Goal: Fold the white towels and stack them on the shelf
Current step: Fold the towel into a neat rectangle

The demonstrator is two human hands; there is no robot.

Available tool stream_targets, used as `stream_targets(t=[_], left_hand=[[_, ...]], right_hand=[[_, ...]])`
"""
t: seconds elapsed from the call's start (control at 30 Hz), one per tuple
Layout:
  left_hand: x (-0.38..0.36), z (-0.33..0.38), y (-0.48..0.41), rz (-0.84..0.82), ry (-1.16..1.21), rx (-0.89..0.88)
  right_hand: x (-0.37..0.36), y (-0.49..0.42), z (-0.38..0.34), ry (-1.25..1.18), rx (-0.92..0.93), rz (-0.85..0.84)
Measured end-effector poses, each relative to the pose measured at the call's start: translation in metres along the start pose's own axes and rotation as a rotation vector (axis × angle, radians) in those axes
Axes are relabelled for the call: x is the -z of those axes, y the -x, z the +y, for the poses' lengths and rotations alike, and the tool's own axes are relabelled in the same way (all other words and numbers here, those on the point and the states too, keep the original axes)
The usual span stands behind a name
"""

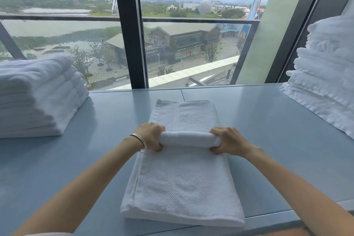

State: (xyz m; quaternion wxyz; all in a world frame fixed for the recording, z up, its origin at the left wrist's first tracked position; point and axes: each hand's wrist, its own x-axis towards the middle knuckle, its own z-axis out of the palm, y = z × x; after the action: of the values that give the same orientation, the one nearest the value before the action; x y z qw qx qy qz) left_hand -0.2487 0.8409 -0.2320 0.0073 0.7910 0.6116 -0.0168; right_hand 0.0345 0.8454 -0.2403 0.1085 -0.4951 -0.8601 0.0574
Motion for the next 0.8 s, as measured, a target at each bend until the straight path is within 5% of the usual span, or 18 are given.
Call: stream_targets(t=[0.27,0.57,0.67,0.8], left_hand=[[0.032,-0.021,-0.004,0.274,-0.079,-0.129],[0.118,-0.027,-0.019,1.076,-0.281,-0.169],[0.068,-0.037,0.016,1.043,-0.322,-0.315],[-0.017,-0.057,0.066,0.651,-0.395,-0.358]], right_hand=[[0.038,-0.017,-0.007,-0.129,0.191,0.261],[0.125,-0.044,-0.019,0.231,0.432,0.829],[0.08,-0.004,-0.031,0.171,0.578,0.707],[-0.007,0.045,-0.053,0.062,0.695,0.158]])
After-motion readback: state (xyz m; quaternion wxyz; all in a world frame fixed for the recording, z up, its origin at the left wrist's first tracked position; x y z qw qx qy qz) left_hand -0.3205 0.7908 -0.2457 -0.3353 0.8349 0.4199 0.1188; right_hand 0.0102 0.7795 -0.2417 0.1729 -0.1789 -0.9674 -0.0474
